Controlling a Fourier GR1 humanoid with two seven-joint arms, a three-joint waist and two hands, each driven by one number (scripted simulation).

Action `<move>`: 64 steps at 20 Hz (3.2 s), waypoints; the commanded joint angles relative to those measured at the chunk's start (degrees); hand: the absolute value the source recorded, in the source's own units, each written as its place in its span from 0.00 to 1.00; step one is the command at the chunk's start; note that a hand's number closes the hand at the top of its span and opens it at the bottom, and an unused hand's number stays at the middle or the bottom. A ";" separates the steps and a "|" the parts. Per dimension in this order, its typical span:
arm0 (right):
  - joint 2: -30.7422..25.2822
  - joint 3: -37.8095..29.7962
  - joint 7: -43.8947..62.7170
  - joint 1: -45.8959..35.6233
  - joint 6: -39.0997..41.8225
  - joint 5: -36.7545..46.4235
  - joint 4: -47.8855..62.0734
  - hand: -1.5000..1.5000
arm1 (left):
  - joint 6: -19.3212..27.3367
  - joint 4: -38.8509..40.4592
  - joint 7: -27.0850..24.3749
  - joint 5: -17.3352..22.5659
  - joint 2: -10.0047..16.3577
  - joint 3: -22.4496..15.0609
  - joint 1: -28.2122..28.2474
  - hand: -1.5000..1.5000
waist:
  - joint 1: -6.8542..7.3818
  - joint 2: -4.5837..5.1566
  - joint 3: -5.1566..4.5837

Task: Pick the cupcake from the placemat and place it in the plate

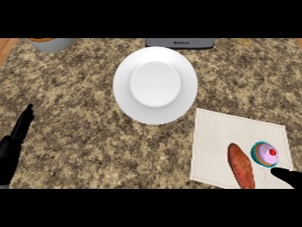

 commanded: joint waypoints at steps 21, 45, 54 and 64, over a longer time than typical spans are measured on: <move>14.62 1.39 -6.39 -7.06 12.03 3.64 15.71 0.00 | -4.68 -4.42 4.33 -9.09 -7.21 4.81 1.31 0.50 | -0.48 -0.15 0.03; -7.01 13.91 -47.45 -41.12 44.27 16.06 25.68 1.00 | -12.65 -2.90 -0.07 -11.06 -9.56 1.66 -8.06 0.50 | 17.67 4.90 0.36; -8.75 7.89 -70.00 -54.37 42.05 14.53 35.22 1.00 | -12.64 -1.57 1.06 -11.75 -10.00 1.07 -10.17 0.50 | 15.23 4.97 0.81; -5.59 4.98 -99.33 -63.03 49.55 4.22 47.80 1.00 | -11.70 0.21 2.08 -11.20 -9.87 3.07 -10.26 0.50 | 12.03 3.95 0.44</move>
